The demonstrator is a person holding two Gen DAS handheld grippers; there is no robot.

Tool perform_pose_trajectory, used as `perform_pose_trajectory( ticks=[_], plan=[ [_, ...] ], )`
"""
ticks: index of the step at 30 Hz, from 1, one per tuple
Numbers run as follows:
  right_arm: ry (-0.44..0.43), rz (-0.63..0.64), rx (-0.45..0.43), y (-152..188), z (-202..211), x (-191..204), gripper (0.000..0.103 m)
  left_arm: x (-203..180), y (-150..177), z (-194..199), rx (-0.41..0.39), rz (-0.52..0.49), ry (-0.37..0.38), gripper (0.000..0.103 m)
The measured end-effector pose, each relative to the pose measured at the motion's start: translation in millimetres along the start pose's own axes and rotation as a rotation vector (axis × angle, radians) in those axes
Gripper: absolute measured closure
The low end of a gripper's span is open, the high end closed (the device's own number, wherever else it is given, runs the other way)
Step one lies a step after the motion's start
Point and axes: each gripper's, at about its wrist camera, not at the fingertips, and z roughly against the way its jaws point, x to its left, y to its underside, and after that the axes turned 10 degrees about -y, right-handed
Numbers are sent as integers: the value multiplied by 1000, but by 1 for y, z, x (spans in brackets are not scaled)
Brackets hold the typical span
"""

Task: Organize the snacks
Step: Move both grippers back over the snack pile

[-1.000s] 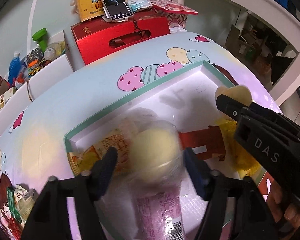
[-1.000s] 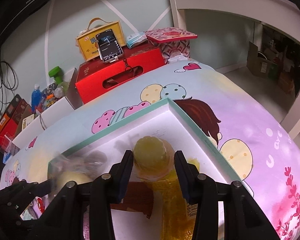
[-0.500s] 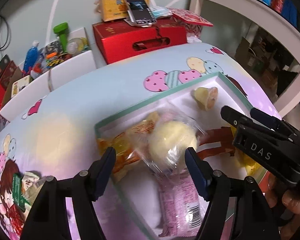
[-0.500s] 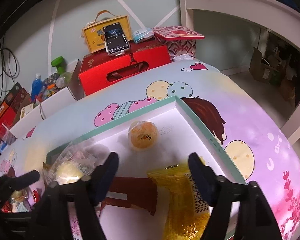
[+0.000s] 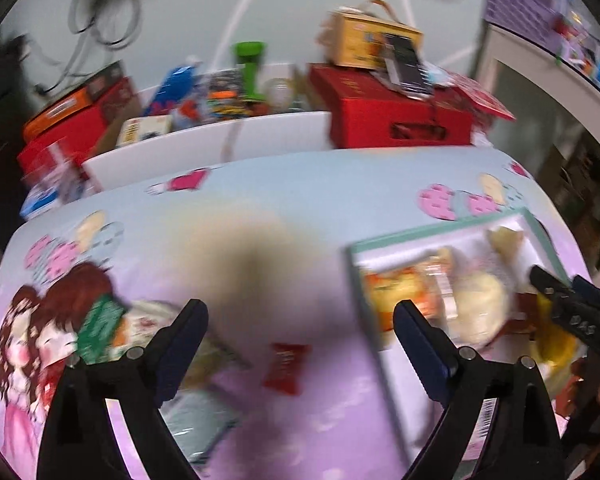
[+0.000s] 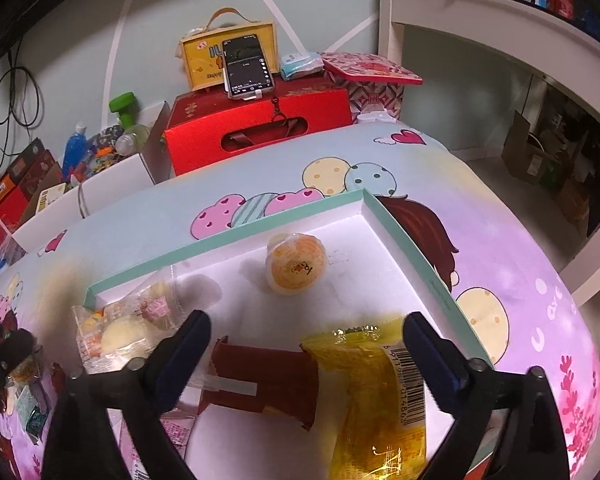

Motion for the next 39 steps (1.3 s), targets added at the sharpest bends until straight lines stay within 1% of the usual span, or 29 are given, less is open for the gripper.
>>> perform_pose_trajectory(
  ticks=[3, 6, 9, 11, 17, 22, 28, 32, 39],
  plan=[
    [1, 19, -20, -1, 3, 4, 0, 27, 7, 1, -12, 44, -62, 9],
    [-13, 32, -28, -2, 6, 10, 0, 48, 12, 9, -45, 66, -115, 9],
    [-22, 48, -34, -2, 8, 16, 0, 68, 20, 19, -86, 86, -147, 9],
    [-32, 56, -41, -3, 11, 21, 0, 77, 23, 24, -97, 93, -166, 9],
    [-75, 83, -56, -5, 21, 43, 0, 111, 37, 38, -95, 154, -189, 9],
    [-114, 104, -65, -5, 28, 64, 0, 129, 47, 47, -89, 166, -218, 9],
    [-146, 145, -72, -2, 37, 93, 0, 159, 59, 58, -87, 228, -223, 9],
    [-181, 165, -65, 1, 41, 111, 0, 183, 68, 61, -59, 273, -265, 9],
    [-235, 209, -36, 14, 41, 148, 0, 222, 84, 63, -28, 372, -299, 9]
  ],
)
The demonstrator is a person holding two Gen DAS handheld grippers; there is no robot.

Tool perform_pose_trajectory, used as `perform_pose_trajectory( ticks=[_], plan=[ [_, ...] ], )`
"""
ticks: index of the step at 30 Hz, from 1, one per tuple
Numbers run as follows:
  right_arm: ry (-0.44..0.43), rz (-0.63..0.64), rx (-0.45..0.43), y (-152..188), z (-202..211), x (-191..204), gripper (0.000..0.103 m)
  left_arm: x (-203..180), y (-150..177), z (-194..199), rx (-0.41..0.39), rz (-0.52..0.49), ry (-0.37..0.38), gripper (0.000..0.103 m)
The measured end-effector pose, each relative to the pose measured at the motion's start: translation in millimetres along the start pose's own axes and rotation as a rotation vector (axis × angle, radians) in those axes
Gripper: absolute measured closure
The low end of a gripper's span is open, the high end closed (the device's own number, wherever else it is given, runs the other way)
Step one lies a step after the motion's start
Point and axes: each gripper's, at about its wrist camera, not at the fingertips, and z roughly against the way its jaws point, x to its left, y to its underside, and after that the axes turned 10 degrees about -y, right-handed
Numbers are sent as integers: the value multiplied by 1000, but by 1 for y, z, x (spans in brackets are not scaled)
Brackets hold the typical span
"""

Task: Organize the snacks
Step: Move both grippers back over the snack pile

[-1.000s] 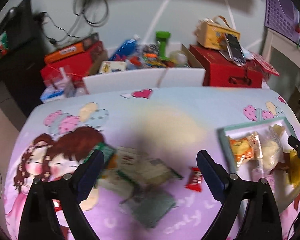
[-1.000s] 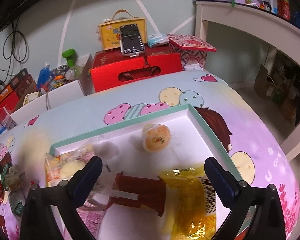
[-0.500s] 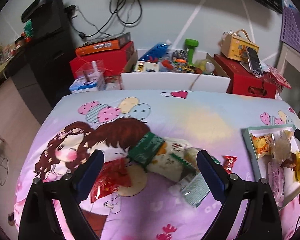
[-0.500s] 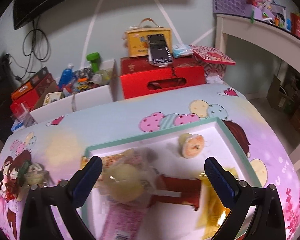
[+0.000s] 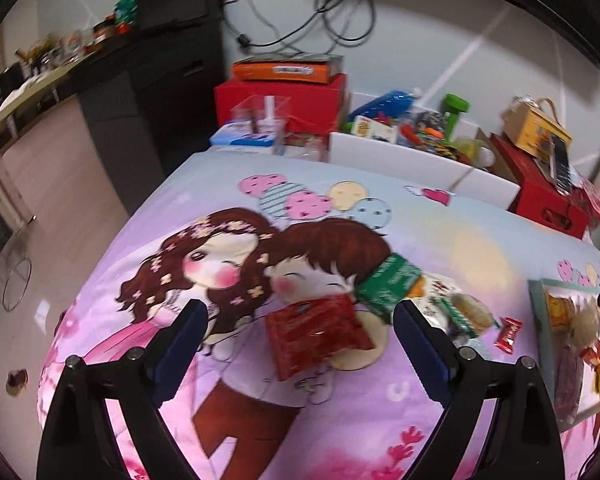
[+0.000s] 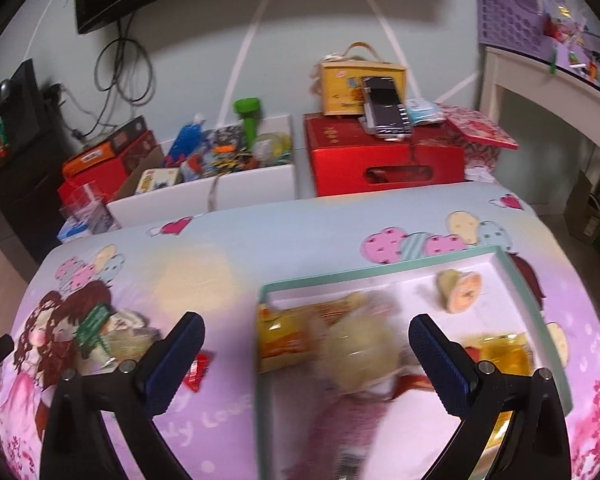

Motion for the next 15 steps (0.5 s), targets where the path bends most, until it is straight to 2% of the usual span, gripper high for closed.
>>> perform_pose_trajectory(
  ticks=[5, 15],
  plan=[
    [-8, 66, 19, 5, -6, 28, 0, 15, 2, -10, 33, 27, -11, 9],
    [-50, 177, 58, 22, -14, 74, 0, 11, 4, -15, 44, 15, 2, 9]
  ],
)
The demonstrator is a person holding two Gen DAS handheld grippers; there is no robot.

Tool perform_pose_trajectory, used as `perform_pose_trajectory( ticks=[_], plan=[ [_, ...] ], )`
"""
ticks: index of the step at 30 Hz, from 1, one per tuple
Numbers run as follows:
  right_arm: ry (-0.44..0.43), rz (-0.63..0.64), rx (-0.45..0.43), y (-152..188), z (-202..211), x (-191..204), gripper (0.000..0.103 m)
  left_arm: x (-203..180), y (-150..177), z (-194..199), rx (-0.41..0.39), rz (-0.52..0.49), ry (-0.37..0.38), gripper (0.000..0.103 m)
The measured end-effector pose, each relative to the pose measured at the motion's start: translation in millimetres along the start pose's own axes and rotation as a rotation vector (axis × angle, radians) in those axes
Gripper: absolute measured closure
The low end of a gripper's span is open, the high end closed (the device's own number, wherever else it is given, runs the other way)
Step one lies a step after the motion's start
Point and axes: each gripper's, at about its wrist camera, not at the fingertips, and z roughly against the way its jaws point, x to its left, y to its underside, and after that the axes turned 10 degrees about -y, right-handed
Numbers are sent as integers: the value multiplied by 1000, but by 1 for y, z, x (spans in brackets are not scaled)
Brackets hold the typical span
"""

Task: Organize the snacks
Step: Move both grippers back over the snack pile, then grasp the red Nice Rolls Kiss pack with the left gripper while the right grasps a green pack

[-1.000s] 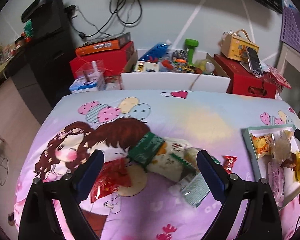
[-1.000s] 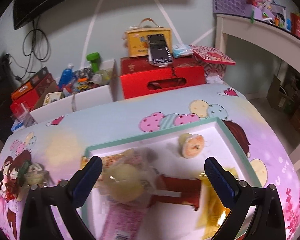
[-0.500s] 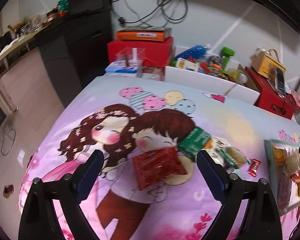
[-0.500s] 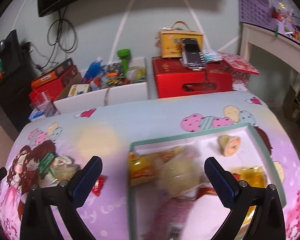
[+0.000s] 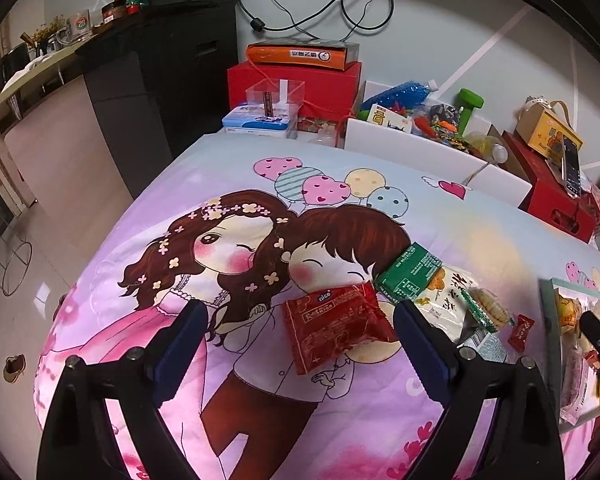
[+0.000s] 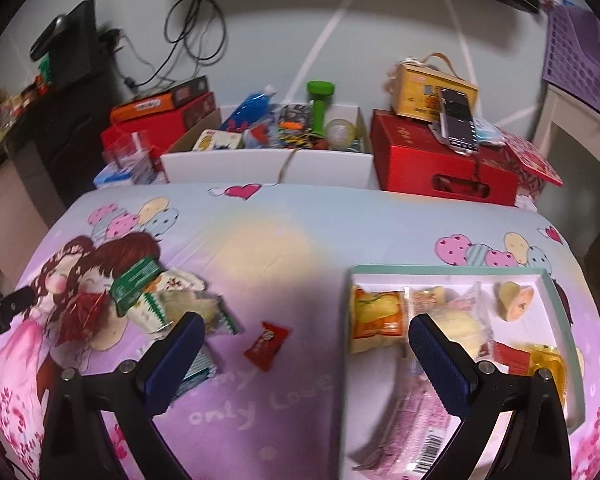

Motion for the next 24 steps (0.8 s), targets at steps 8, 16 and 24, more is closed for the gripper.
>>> perform_pose_trajectory(
  ticks=[8, 16, 24],
  plan=[
    [-20, 49, 12, 4, -3, 22, 0, -6, 0, 0, 3, -18, 8, 9],
    [-34, 65, 20, 5, -6, 29, 0, -11, 2, -3, 13, -28, 15, 9],
    [-93, -15, 104, 17, -36, 20, 0, -20, 9, -27, 85, -33, 28, 9]
  ],
)
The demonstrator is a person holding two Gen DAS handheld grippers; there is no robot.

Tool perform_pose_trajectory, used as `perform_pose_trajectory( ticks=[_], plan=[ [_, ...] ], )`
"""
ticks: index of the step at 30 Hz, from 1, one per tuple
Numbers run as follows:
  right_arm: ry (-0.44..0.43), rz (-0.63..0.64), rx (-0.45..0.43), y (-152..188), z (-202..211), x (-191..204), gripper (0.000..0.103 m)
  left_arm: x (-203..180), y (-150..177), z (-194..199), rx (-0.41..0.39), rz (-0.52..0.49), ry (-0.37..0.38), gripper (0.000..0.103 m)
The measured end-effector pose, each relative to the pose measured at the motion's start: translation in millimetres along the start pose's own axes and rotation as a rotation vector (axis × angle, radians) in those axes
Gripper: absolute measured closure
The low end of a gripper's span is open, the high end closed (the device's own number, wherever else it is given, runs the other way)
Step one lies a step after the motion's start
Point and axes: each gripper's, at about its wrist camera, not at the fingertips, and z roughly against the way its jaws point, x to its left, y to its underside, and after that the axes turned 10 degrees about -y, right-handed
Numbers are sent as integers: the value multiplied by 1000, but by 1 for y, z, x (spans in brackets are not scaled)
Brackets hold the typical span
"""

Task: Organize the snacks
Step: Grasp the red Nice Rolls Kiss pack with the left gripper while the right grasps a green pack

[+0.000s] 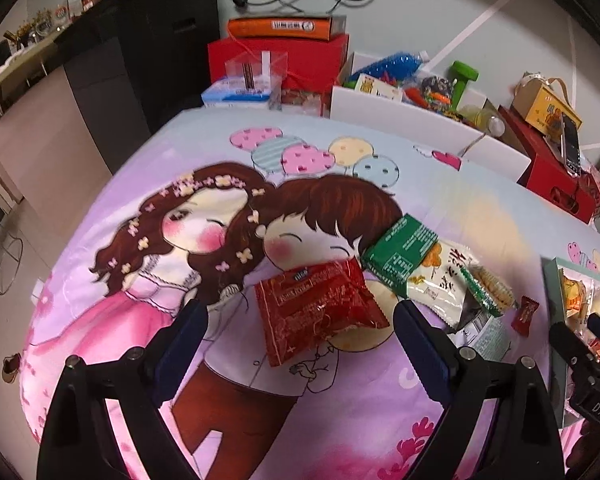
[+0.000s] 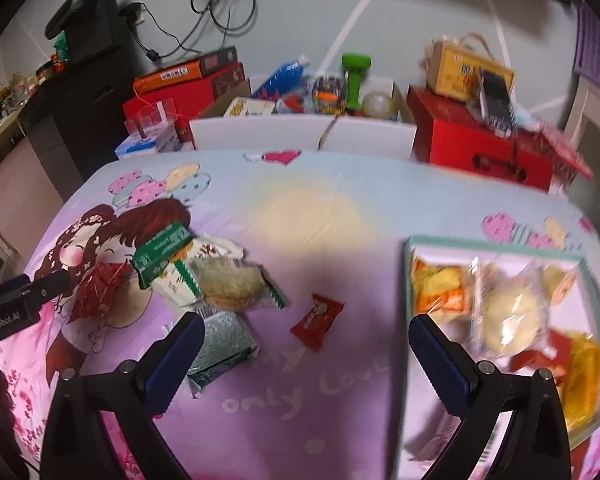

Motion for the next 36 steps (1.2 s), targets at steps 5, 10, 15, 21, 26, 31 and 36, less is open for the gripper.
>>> perform_pose_trajectory(
  ticks=[5, 10, 15, 21, 26, 31, 36],
  plan=[
    [-17, 12, 29, 7, -14, 8, 0, 2, -1, -11, 28, 23, 32, 9],
    [-63, 49, 73, 14, -34, 26, 0, 12, -5, -30, 78, 67, 47, 9],
    [-81, 90, 103, 21, -49, 41, 0, 10, -10, -46, 96, 78, 80, 9],
    [-93, 136, 131, 27, -65, 55, 0, 1, -13, -66, 129, 93, 104, 9],
    [-74, 171, 152, 31, -76, 62, 0, -2, -12, -74, 156, 96, 101, 9],
    [-56, 194, 150, 35, -79, 66, 0, 1, -12, -76, 150, 116, 104, 10],
    [-36, 207, 135, 34, -78, 67, 10, -1, -12, -74, 147, 96, 92, 14]
  ],
)
